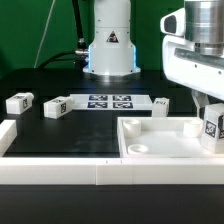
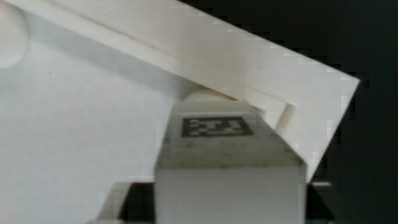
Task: Assemble one leg
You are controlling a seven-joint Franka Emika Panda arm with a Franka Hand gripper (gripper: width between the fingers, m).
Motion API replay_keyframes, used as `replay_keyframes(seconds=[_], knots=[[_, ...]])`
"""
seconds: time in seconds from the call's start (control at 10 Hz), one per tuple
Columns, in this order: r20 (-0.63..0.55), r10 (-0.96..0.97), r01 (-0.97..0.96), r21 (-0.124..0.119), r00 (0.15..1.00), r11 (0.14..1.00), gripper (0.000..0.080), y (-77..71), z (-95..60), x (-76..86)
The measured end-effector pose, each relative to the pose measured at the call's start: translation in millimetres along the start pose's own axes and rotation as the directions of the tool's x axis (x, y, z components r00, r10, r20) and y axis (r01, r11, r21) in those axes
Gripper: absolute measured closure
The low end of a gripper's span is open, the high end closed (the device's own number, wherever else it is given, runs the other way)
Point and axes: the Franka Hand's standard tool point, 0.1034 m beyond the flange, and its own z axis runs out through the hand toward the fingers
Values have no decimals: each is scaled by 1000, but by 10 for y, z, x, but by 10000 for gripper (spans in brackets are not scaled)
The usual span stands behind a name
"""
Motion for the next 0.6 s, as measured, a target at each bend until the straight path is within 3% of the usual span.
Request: replay_keyframes(seconds=[0.3,0.5,0.6], knots=[[9,172,-172,2,985,985,508,-2,0,-5],[9,100,-100,2,995,995,498,-3,1,-9],[9,96,-97,2,995,995,309,-4,2,-15]])
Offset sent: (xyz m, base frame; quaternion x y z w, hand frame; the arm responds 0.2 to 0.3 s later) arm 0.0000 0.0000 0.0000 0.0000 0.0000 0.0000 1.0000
